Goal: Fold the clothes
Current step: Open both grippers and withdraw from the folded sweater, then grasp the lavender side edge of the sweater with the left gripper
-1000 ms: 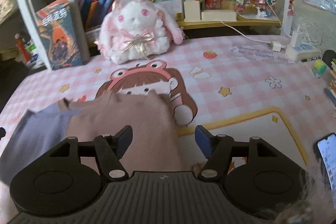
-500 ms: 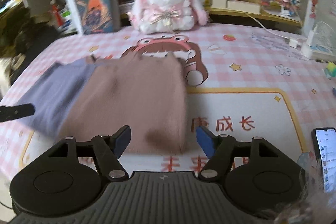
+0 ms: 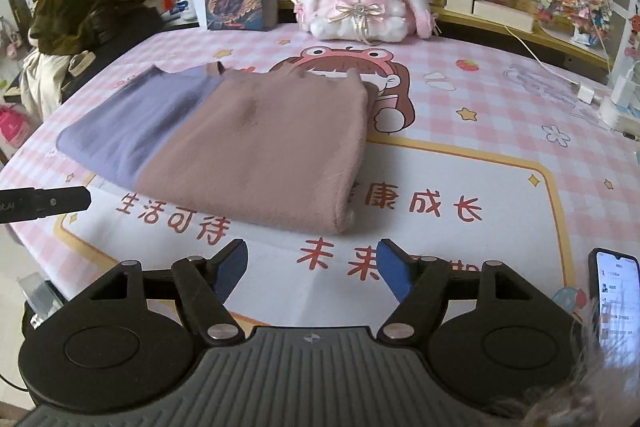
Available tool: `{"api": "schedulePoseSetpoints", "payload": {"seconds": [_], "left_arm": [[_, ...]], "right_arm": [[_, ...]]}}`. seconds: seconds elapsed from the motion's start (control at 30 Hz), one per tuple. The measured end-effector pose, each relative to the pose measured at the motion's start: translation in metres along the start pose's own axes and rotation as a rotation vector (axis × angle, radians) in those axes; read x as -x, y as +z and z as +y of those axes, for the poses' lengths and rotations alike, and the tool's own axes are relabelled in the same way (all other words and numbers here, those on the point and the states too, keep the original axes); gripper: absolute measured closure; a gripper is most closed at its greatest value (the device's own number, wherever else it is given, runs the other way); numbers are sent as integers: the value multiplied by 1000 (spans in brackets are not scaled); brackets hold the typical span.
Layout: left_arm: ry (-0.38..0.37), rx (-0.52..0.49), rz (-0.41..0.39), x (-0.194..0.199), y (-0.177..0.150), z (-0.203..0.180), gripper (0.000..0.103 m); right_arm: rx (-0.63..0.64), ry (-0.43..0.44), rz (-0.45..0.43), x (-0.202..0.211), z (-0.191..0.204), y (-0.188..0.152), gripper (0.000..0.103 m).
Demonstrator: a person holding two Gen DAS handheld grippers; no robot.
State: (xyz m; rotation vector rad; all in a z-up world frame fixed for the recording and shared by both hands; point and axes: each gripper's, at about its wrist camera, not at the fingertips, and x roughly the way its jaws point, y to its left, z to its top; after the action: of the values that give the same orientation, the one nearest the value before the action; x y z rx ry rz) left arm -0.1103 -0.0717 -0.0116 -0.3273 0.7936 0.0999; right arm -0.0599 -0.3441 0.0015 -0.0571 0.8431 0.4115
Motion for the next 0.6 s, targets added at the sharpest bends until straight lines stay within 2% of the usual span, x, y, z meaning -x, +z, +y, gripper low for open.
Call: {"api": "schedulePoseSetpoints", "payload": {"seconds": [0.17, 0.33, 0.5, 0.6], "left_arm": [[-18, 7, 26, -5, 1, 8, 27], [-57, 84, 55, -13, 10, 32, 27], [-121, 242, 57, -21, 24, 68, 28], [-160, 392, 49, -32, 26, 92, 30]], "right_arm": [[-2, -12, 10, -1, 5, 0, 30], [-6, -37, 16, -4, 13, 4, 25], [-25, -58, 29, -10, 23, 8, 24], [-36, -70, 29, -12, 30, 10, 24]]}}
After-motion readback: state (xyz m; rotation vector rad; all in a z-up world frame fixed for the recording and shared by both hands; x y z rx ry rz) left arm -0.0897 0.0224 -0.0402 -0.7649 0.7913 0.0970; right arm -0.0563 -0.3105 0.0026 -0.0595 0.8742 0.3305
